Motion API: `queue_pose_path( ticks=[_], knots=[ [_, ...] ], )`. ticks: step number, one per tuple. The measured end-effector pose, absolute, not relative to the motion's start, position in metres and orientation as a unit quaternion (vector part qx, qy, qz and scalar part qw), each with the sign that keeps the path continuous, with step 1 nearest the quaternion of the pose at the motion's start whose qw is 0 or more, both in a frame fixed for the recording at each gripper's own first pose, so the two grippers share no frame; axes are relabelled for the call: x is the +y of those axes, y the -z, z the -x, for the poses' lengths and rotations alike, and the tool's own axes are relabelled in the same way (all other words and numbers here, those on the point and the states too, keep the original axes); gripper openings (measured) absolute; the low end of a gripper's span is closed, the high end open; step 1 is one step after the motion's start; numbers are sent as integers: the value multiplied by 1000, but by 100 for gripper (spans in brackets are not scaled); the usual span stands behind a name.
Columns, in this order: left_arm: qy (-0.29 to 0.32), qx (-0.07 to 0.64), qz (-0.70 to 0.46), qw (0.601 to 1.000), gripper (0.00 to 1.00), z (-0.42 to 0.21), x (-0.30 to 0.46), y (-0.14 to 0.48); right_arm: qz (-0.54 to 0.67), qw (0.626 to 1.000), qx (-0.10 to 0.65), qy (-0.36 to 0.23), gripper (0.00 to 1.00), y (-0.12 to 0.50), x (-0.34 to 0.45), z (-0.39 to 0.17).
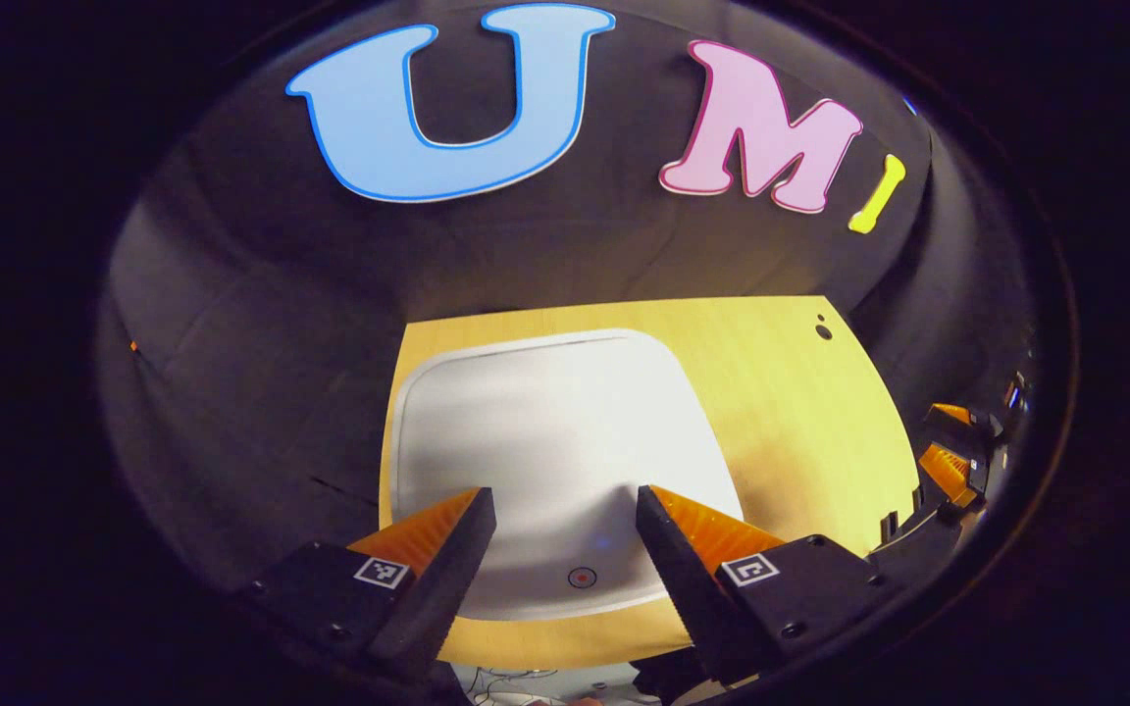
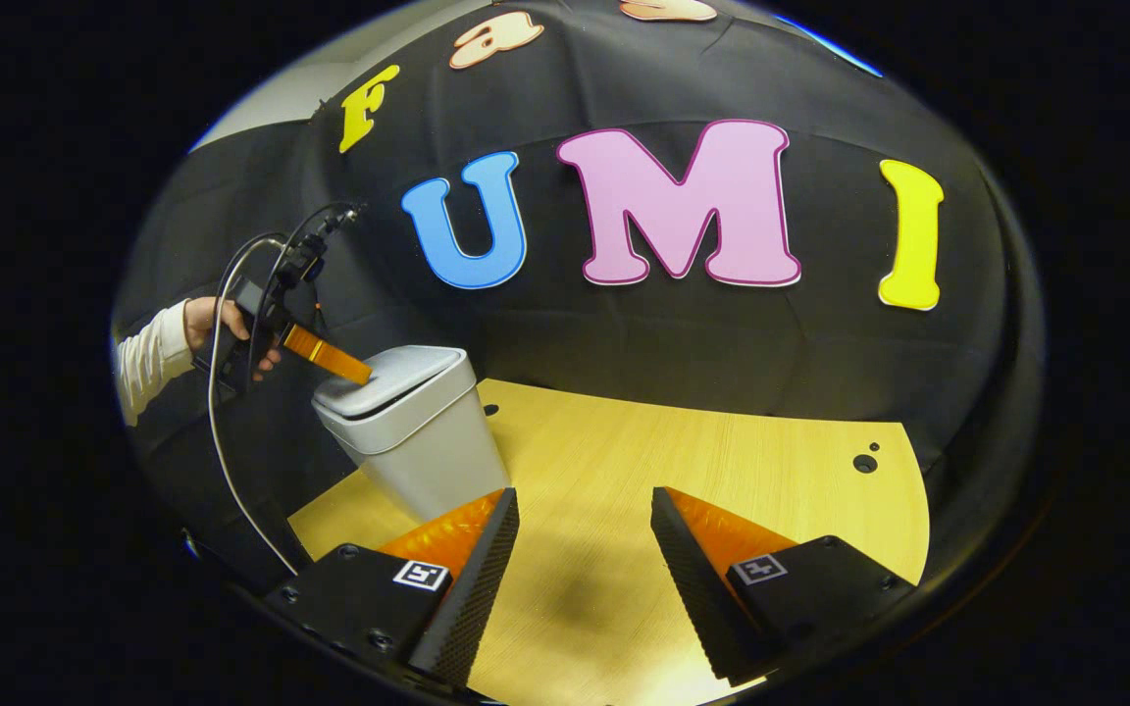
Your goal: Press the lid of the desktop garbage bin to open it, pick up the crumpled paper on the desktop and throw it into the bin, then pick up the pop can on the desktop and drop it into the bin, and finally close the garbage bin lid.
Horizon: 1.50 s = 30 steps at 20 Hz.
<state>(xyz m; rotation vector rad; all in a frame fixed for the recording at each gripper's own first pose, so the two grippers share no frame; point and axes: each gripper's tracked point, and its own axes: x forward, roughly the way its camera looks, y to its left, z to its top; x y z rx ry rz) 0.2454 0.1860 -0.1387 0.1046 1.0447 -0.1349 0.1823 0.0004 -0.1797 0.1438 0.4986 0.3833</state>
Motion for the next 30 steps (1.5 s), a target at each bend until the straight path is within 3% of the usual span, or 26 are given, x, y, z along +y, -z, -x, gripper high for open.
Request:
queue_pose_path(
  ticks=[7, 10, 15, 19, 24, 30],
  knots=[
    [102, 524, -108, 839, 100, -250, 182, 145, -41, 946, 253, -200, 88, 193, 11, -173],
    [102, 506, -100, 850, 98, -255, 178, 143, -37, 943, 254, -211, 88, 190, 18, -167],
    [93, 407, -96, 903, 97, -266, 167, 136, -42, 948, 241, -202, 88, 168, 14, -164],
    [107, 294, -101, 944, 95, -260, 138, 95, -56, 959, 210, -184, 88, 133, 15, -165],
    [130, 183, -83, 971, 95, -222, 88, 46, -49, 975, 151, -153, 88, 82, 18, -162],
    [152, 116, -46, 980, 95, -160, 50, 29, -61, 984, 112, -123, 92, 45, 23, -133]
  ],
)
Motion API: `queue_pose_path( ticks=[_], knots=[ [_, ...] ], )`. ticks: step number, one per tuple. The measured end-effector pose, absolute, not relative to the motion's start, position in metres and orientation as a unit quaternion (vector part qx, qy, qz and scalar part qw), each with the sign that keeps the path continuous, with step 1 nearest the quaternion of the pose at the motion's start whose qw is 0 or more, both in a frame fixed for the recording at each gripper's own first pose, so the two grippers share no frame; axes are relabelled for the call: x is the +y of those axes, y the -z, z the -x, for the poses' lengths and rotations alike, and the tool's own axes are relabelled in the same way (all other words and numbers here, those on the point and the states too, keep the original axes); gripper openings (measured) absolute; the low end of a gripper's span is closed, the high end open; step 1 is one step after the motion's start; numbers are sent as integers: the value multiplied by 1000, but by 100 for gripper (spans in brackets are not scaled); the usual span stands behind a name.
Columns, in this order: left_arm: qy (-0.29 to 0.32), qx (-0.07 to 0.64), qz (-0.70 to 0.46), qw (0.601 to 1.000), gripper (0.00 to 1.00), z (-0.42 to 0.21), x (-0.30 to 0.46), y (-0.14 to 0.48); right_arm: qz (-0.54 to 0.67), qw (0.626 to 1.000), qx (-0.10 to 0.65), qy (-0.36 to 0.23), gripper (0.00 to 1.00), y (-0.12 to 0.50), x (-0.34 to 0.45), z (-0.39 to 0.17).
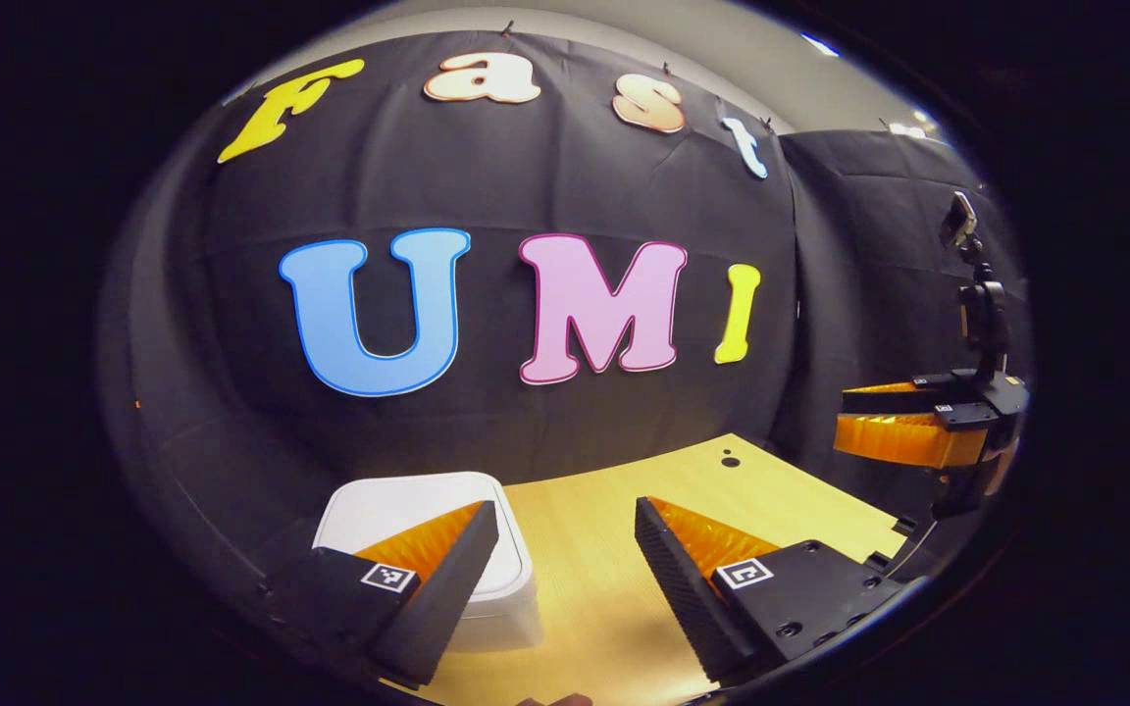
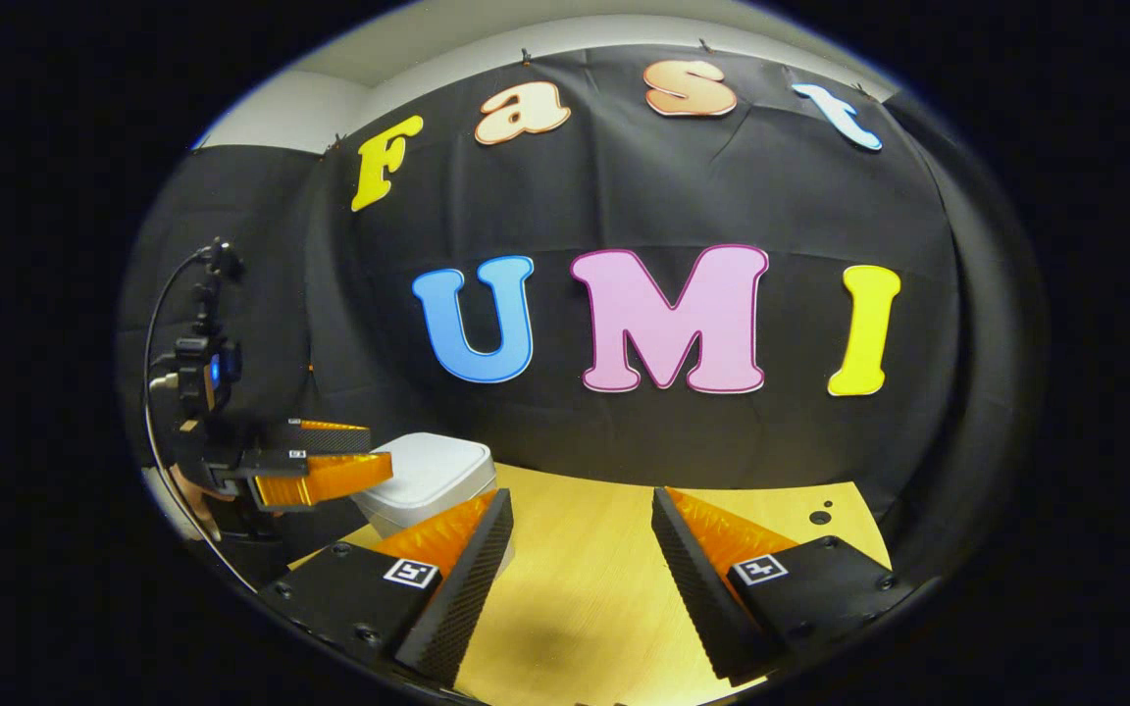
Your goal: Press the lid of the desktop garbage bin to open it, pick up the crumpled paper on the desktop and throw it into the bin, then pick up the pop can on the desktop and drop it into the bin, and finally close the garbage bin lid.
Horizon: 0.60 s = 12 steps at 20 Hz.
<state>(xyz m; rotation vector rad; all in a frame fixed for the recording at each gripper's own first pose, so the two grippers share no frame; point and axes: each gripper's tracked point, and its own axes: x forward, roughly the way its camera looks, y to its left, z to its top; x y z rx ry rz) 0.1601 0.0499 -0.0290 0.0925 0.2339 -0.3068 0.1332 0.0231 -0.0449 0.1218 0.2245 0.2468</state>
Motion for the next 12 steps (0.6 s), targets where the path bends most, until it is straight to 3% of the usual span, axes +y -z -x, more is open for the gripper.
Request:
queue_pose_path(
  ticks=[5, 12],
  knots=[
    [170, 49, -24, 984, 95, -129, 40, 3, -61, 991, 84, -82, 96, 24, 23, -107],
    [126, -21, -19, 992, 96, -110, 43, -32, -26, 999, 10, -29, 96, -23, 9, -106]
  ],
)
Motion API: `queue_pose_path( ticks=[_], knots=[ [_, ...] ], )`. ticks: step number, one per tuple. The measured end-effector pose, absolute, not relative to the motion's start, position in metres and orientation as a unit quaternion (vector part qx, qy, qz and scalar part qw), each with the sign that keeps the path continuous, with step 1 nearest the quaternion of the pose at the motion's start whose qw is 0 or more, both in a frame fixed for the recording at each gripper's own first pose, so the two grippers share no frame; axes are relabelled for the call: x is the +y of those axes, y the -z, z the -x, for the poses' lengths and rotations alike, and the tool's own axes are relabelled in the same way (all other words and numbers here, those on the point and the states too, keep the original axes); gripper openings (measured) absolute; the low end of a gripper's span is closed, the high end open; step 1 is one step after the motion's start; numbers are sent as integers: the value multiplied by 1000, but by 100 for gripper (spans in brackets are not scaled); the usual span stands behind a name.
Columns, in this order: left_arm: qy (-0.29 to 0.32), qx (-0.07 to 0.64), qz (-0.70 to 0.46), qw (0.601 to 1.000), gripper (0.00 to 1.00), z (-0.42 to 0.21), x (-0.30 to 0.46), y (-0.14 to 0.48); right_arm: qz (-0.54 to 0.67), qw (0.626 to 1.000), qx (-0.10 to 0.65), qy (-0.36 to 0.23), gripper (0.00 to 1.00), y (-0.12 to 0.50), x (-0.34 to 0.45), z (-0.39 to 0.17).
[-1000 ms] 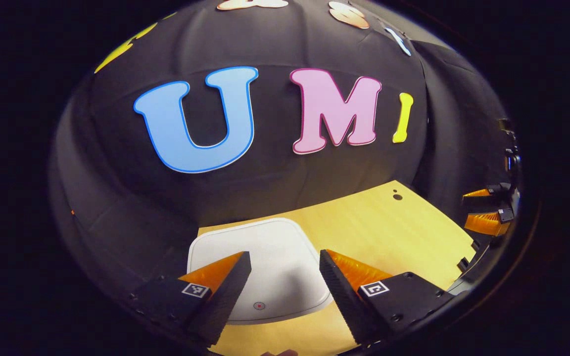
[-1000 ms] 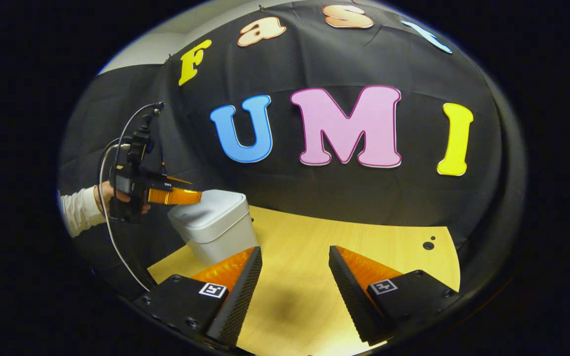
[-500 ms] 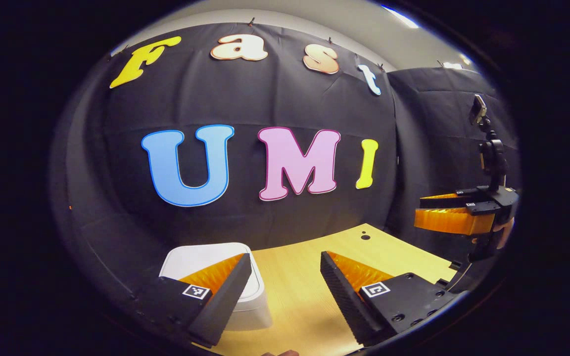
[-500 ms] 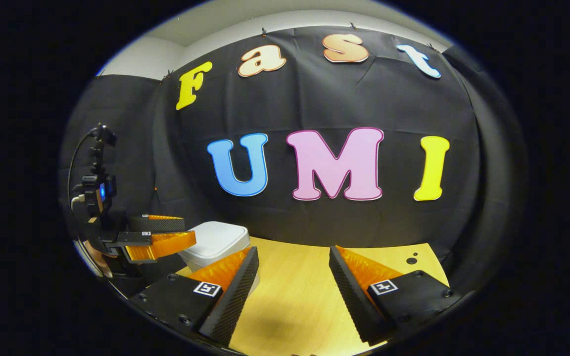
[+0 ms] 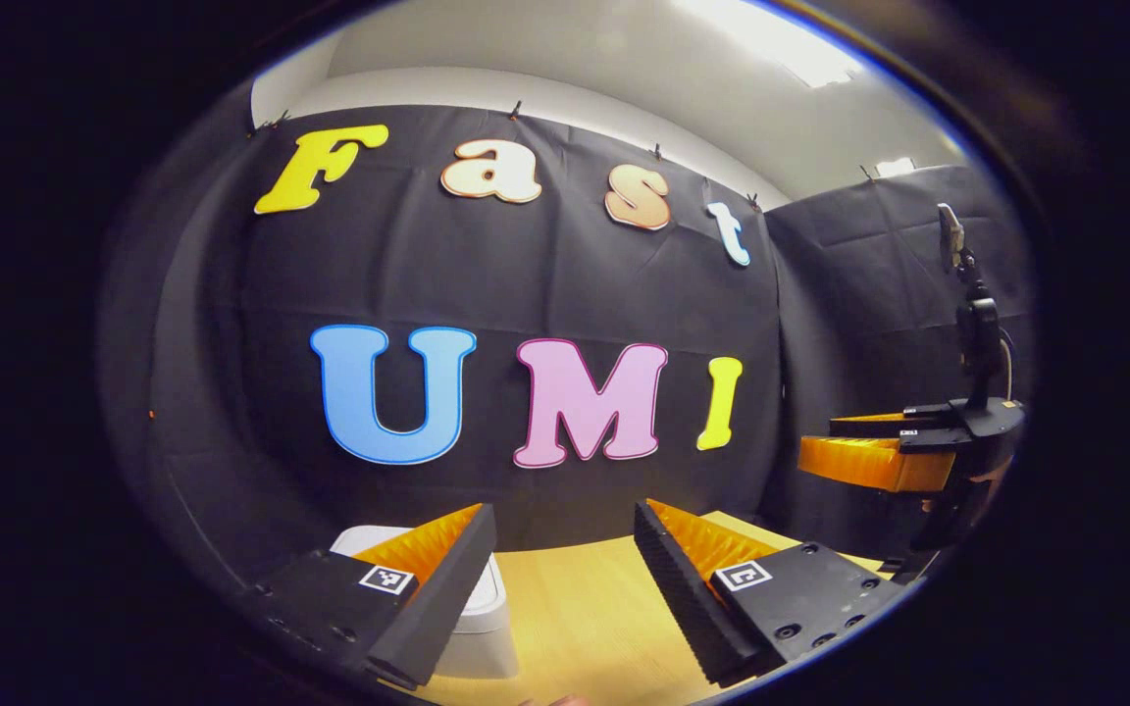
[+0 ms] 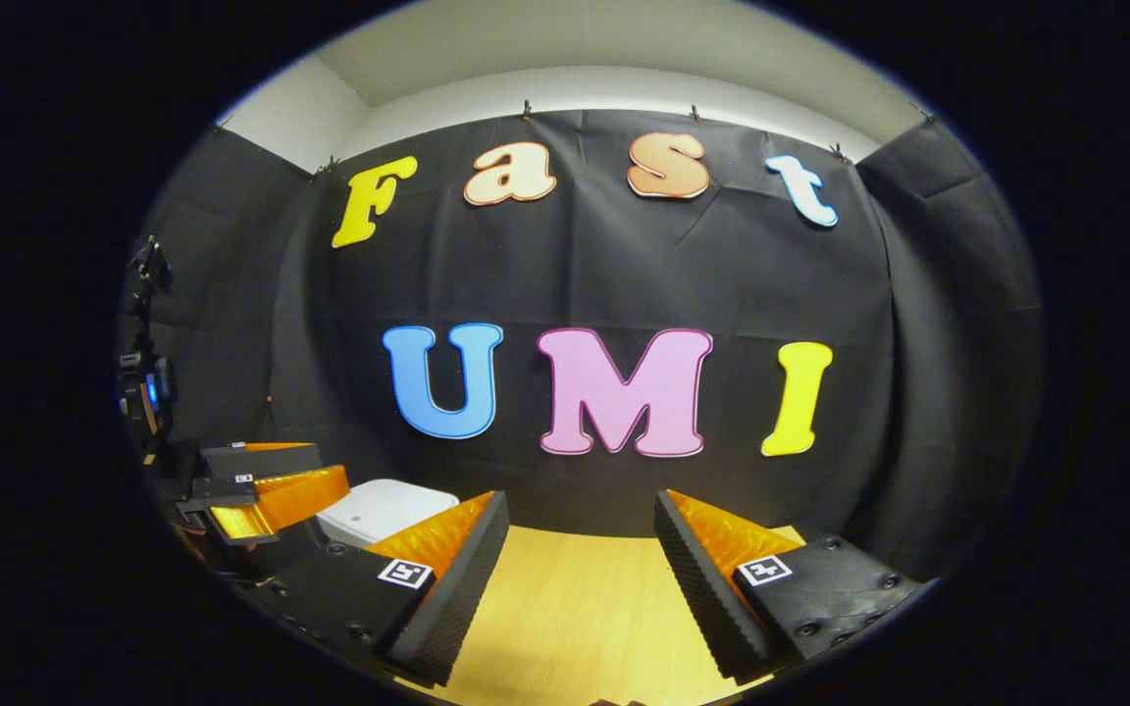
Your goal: Press the lid of the desktop garbage bin to open it, pick up the crumpled paper on the desktop and throw it into the bin, then pick up the pop can on the desktop and drop it into the bin, and finally close the garbage bin lid.
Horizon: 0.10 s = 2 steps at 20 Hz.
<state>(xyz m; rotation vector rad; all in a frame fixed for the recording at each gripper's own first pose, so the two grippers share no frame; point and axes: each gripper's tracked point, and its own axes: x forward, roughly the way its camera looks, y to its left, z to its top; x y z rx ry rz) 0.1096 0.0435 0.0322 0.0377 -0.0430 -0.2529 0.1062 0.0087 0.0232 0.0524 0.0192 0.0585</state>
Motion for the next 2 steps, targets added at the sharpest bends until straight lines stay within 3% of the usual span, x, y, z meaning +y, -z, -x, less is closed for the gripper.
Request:
queue_pose_path(
  ticks=[2],
  knots=[
    [88, -37, -40, 995, 95, -108, 47, -46, -39, 999, -1, -23, 96, -32, 4, -120]
  ],
)
